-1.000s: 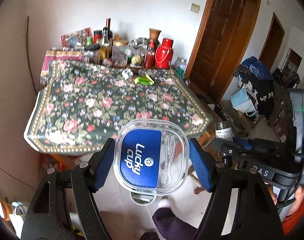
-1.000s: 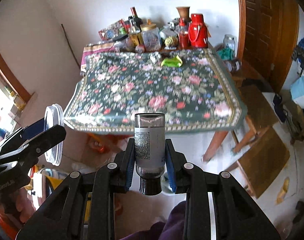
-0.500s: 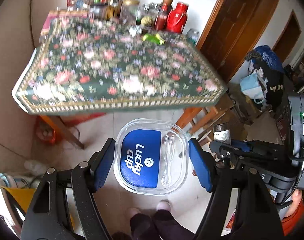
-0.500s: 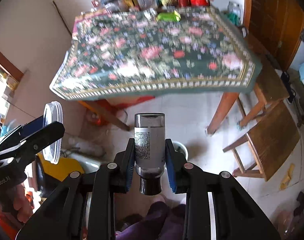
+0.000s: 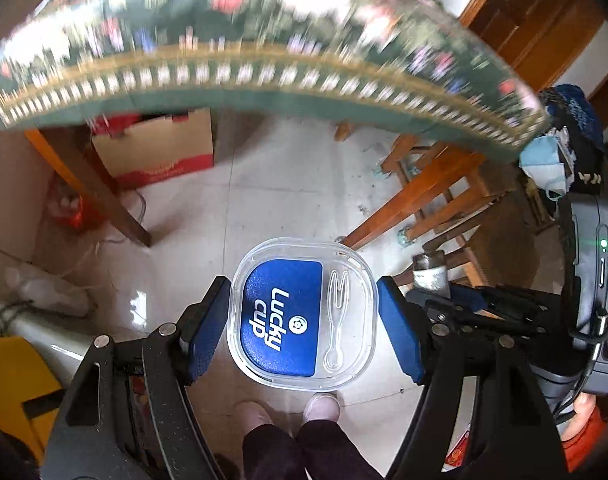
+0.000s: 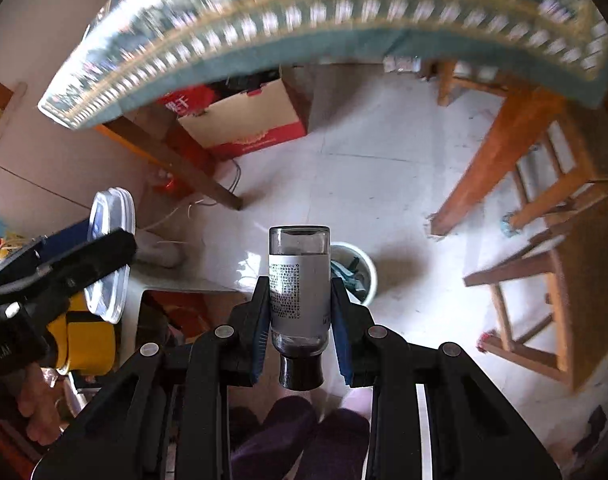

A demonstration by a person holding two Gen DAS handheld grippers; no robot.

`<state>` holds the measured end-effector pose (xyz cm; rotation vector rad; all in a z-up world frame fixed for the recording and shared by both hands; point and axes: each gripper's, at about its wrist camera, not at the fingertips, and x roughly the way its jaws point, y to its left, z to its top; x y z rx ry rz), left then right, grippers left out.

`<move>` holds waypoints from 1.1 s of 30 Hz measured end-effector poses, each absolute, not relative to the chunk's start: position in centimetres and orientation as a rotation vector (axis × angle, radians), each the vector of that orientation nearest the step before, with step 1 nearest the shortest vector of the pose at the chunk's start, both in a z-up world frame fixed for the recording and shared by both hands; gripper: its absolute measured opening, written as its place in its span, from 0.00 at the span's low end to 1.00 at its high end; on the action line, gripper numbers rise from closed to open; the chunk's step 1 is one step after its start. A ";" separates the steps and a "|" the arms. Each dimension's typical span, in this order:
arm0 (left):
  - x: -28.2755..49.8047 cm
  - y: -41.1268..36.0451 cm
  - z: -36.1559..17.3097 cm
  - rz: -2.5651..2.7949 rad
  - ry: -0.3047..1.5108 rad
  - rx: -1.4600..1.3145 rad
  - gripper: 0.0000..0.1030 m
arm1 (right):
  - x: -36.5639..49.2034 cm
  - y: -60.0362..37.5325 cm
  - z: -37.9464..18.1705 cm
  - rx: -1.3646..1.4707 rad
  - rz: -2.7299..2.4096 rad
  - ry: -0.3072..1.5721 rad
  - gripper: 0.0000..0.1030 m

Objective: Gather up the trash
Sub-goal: 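Carry the bottle and Lucky Cup container down toward the white bucket, then open the right tool over the bucket while the left tool opens too, then move both open tools back up over the floral tablecloth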

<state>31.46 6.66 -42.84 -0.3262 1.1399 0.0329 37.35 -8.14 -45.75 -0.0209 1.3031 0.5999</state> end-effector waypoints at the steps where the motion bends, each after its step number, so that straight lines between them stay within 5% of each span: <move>1: 31.7 6.7 -44.0 0.032 1.142 -0.329 0.70 | 37.7 -7.9 -46.8 -0.016 0.613 1.302 0.25; 3: 32.2 6.7 -45.6 0.033 1.145 -0.319 0.70 | 38.6 -7.7 -48.8 -0.009 0.617 1.320 0.30; 6: 33.0 6.8 -48.2 0.038 1.161 -0.305 0.70 | 39.7 -8.0 -51.2 0.032 0.605 1.328 0.54; 26: 38.6 4.4 -64.4 0.014 1.404 -0.423 0.73 | 41.9 -12.0 -54.7 0.012 0.466 1.351 0.55; 33: 38.5 4.1 -63.1 0.031 1.416 -0.394 0.73 | 42.0 -12.0 -53.6 0.015 0.481 1.336 0.55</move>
